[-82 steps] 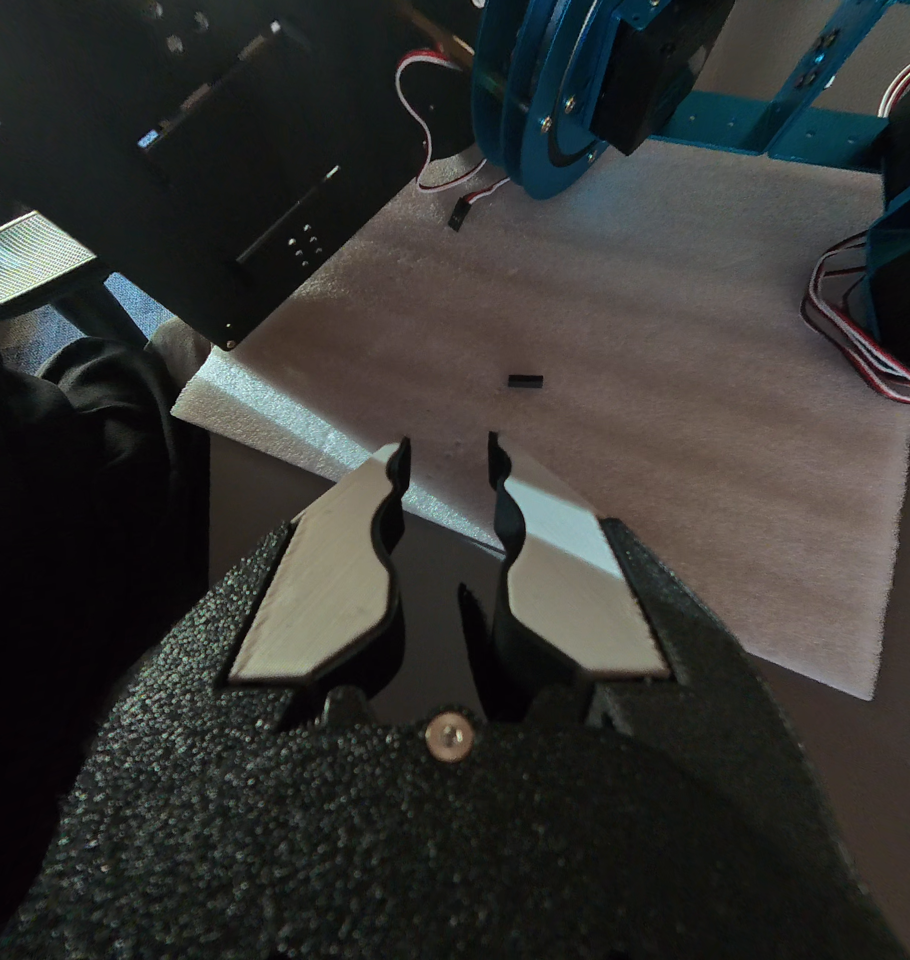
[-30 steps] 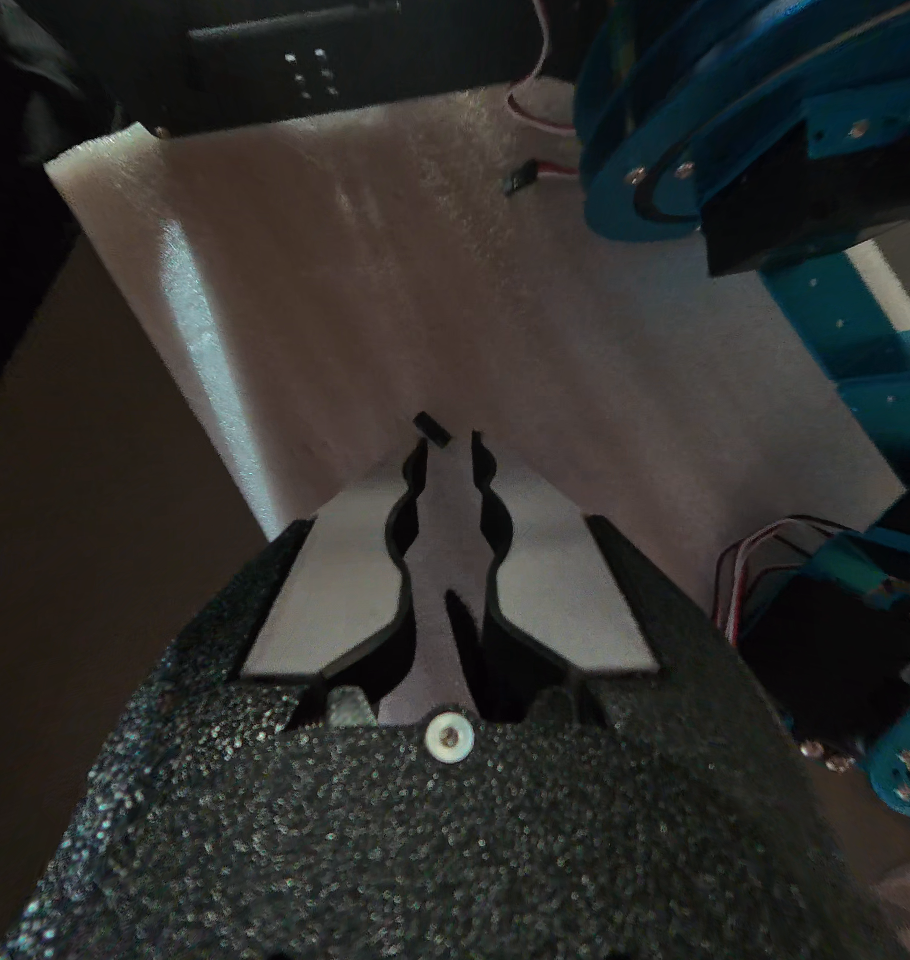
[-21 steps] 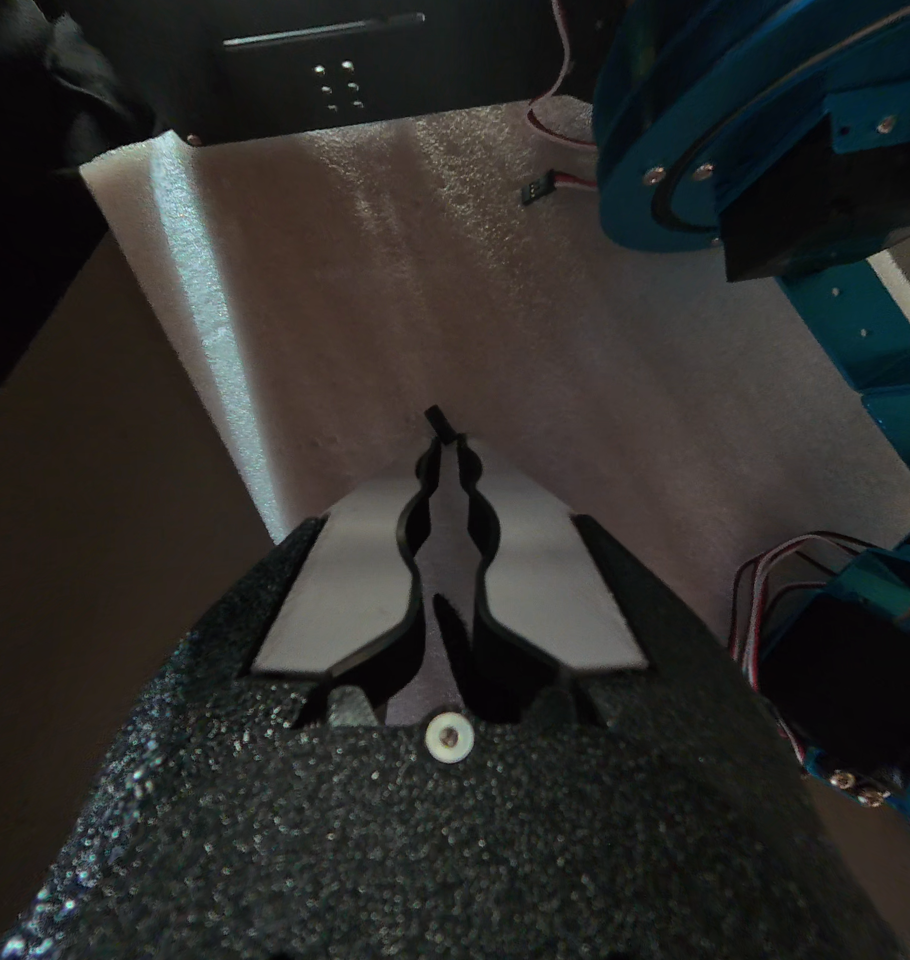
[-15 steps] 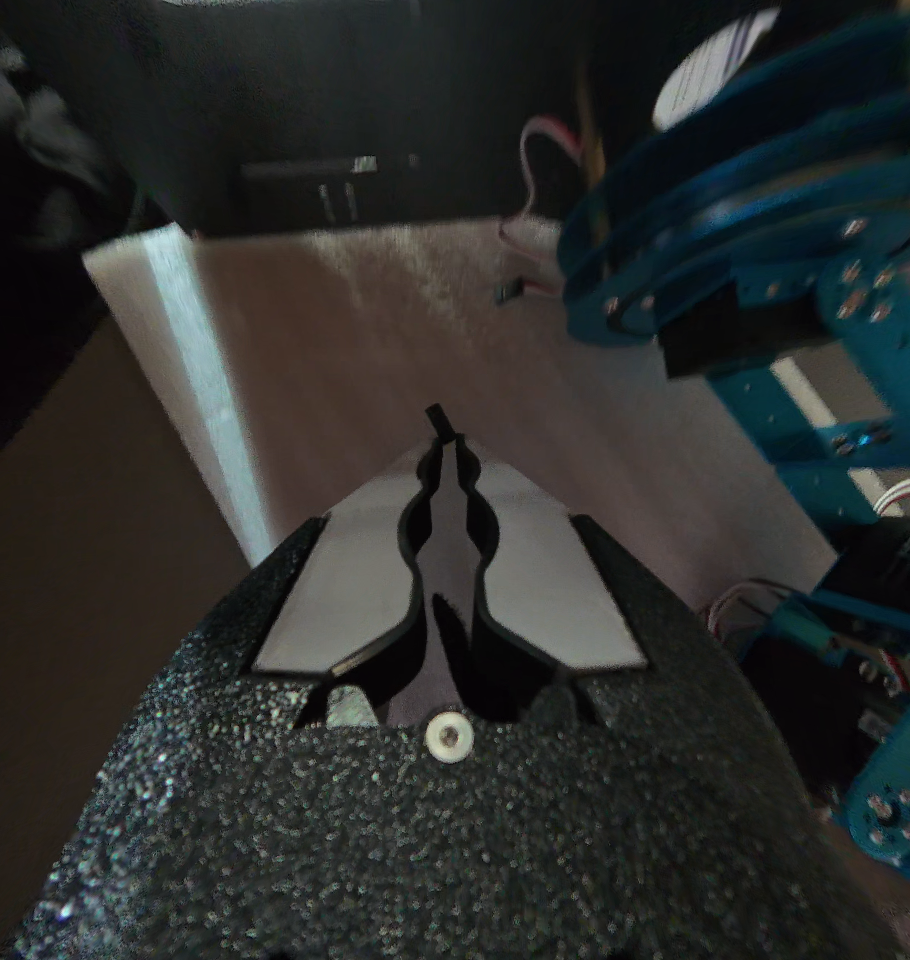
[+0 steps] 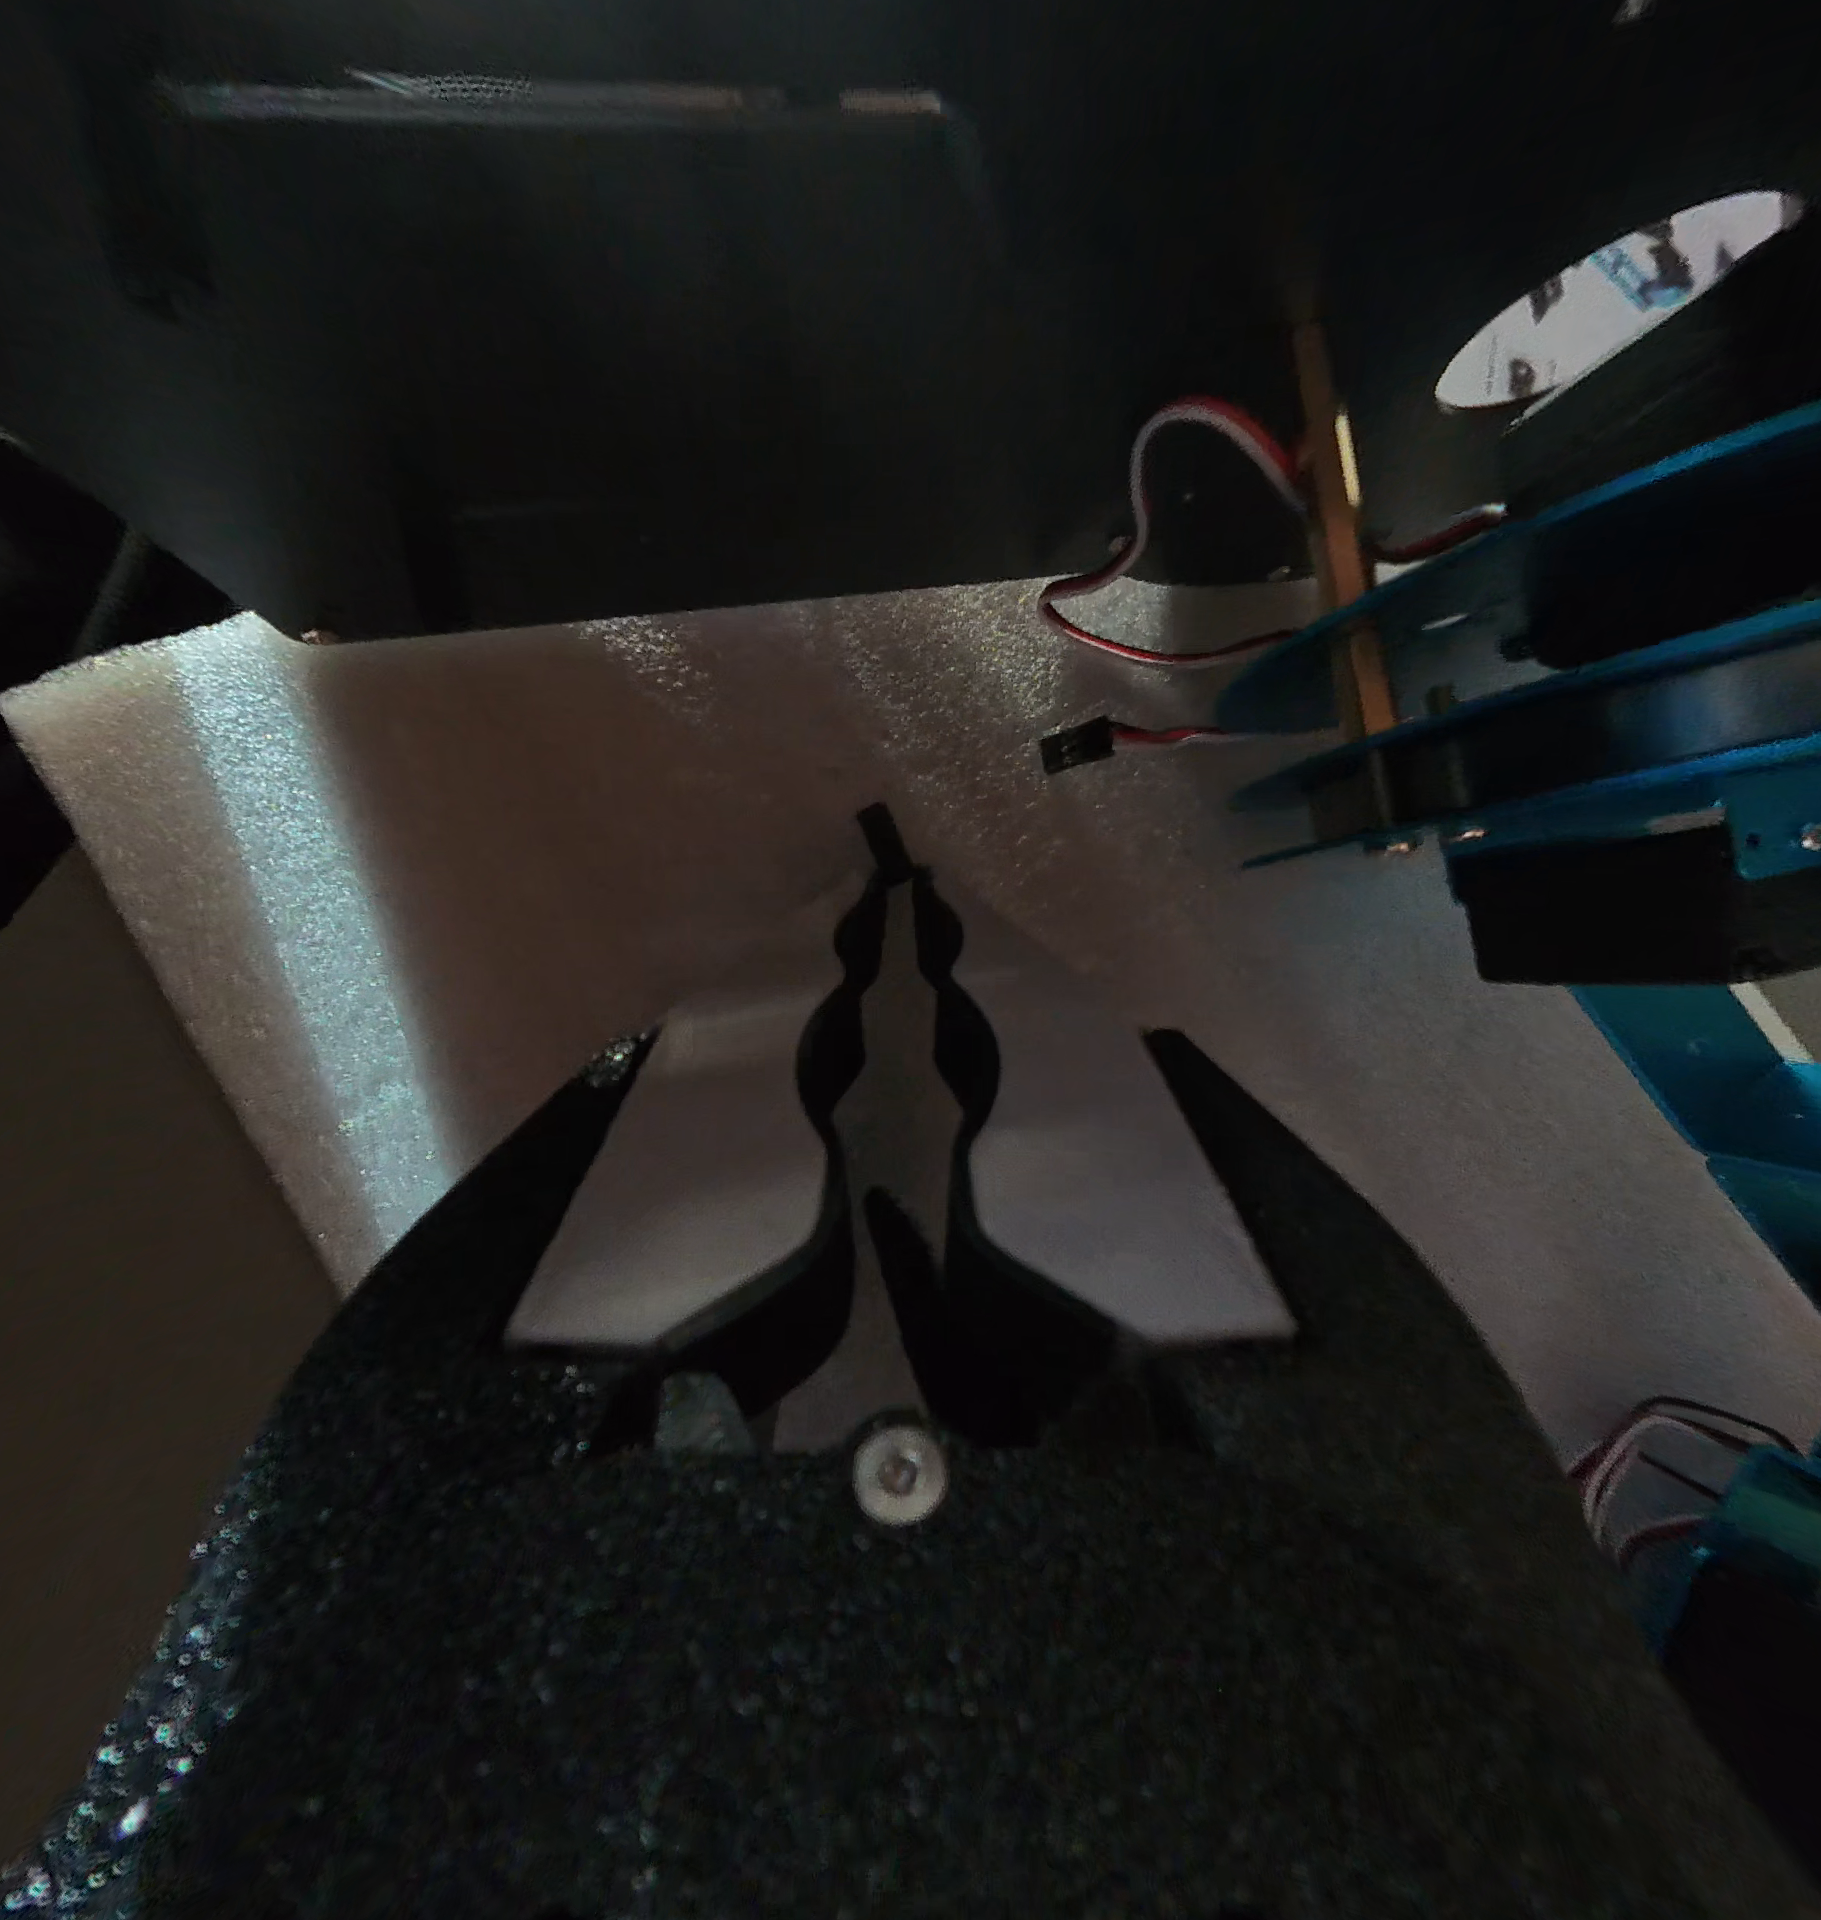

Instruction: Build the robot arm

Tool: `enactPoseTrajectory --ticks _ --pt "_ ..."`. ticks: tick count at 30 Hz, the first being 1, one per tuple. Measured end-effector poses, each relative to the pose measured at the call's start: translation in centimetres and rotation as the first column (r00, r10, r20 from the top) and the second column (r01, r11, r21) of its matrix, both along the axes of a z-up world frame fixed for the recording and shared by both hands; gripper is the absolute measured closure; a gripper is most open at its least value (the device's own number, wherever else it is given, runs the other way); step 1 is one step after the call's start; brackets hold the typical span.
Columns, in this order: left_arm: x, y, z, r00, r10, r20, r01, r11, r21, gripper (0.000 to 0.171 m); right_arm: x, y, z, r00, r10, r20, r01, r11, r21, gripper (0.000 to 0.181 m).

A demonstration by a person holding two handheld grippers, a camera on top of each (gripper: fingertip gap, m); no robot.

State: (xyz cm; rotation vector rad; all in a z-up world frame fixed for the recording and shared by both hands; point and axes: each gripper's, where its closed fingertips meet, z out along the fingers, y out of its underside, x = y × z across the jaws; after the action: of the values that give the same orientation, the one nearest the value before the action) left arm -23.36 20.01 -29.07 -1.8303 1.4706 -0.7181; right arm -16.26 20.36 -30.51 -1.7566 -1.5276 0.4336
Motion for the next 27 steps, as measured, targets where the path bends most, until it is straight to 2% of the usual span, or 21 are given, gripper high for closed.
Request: enactPoseTrajectory --ticks 10,14,17,21,27 --pt "1.4 -1.4 -1.2 0.971 -0.213 -0.105 0.217 0.976 0.034 0.155 0.0 0.0 0.0 1.000 0.000 -0.012 -0.001 1.000 -0.021 0.178" --pt "1.1 -2.1 -1.3 0.958 -0.266 -0.104 0.264 0.964 -0.034 0.171 0.0 0.0 0.0 1.000 0.001 -0.012 -0.001 1.000 -0.018 0.178" --pt "0.6 -2.6 -1.2 0.943 -0.312 -0.116 0.316 0.949 0.020 0.170 0.0 0.0 0.0 1.000 0.000 -0.016 0.000 0.999 -0.032 0.178" --pt "0.4 -2.3 -0.6 0.951 -0.290 -0.102 0.294 0.955 0.026 0.159 0.0 0.0 0.0 1.000 0.000 -0.016 0.000 1.000 -0.031 0.178" --pt "0.2 -0.8 0.0 0.982 -0.174 -0.073 0.180 0.981 0.075 0.158 0.1 0.0 0.0 1.000 -0.001 -0.017 0.000 0.999 -0.036 0.178"
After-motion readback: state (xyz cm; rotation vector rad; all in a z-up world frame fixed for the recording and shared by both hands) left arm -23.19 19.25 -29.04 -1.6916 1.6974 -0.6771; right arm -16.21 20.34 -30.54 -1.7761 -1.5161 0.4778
